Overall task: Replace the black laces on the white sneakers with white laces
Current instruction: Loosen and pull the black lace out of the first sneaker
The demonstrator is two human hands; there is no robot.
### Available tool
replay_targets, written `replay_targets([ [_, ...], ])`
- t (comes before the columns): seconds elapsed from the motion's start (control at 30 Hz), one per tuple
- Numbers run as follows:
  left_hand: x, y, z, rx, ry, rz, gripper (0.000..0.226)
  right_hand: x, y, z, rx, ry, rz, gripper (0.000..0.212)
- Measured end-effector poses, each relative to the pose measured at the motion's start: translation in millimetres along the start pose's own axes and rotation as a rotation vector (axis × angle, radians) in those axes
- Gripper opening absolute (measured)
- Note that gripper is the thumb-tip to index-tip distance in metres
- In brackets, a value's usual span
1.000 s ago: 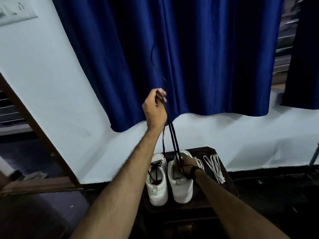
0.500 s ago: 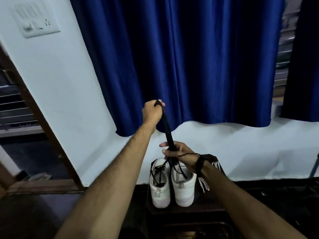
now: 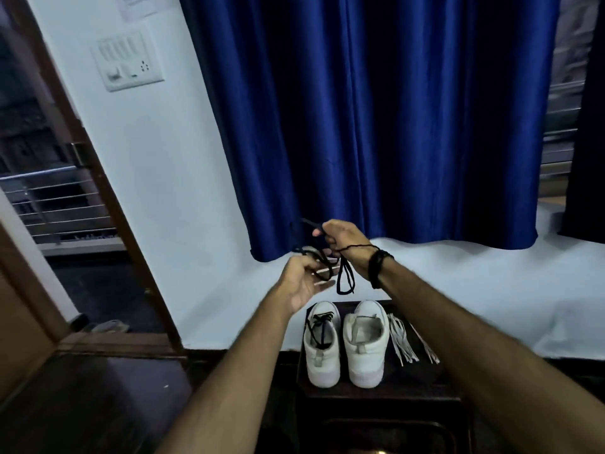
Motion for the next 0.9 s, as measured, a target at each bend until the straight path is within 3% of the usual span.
replay_targets([
  [0.13, 22.1, -20.9, 18.3, 0.370, -0.115, 0.120, 0.050, 9.7, 18.0, -27.7, 0.029, -0.073, -0.043, 0.027],
  [0.23, 31.4, -39.6, 51.9, 0.535, -0.106, 0.204, 0.104, 21.4, 34.4, -62.8, 0.107, -0.165, -0.007, 0.027],
  [0.3, 41.7, -48.1, 72.5, 0.562, -0.082, 0.237, 0.122, 33.5, 50.0, -91.0, 0.222, -0.269, 0.014, 0.025],
  [0.33, 46.3, -49.6, 83.2, 0.561, -0.046, 0.241, 0.120, 40.8, 59.7, -106.2, 0.297, -0.339, 0.026, 0.022],
  [0.4, 53.8, -50.3, 111.0, 0.495, 0.109, 0.227, 0.093, 54.1, 78.3, -134.4, 0.505, -0.442, 0.110, 0.013],
  [0.47, 57.6, -56.2, 149.3, 0.360, 0.333, 0.238, 0.056, 63.0, 85.3, -152.7, 0.637, -0.428, 0.214, 0.008],
  [0.53, 62.1, -61.5, 189.8, 0.232, 0.503, 0.259, 0.037, 72.8, 86.6, -163.2, 0.587, -0.370, 0.232, 0.014],
  [0.6, 63.9, -63.1, 229.4, 0.126, 0.616, 0.258, 0.033, 81.7, 90.9, -165.8, 0.488, -0.297, 0.218, 0.020],
  [0.73, 56.7, -69.9, 290.9, -0.177, 0.735, 0.210, 0.035, 115.1, 138.9, -173.7, 0.419, -0.308, 0.108, 0.008],
  [0.9, 45.0, -151.2, 333.4, -0.400, 0.760, 0.273, 0.023, 160.2, 244.7, -179.7, 0.572, -0.388, -0.084, 0.016],
])
Point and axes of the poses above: each hand's wrist, its own x-axis away from the middle knuckle, its own z-axis out of the back of the hand, y = z × x, the point moved 9 cm from there along -x, towards the middle knuckle, and after that the axes turned 11 degrees about y, right-handed, at the moved point
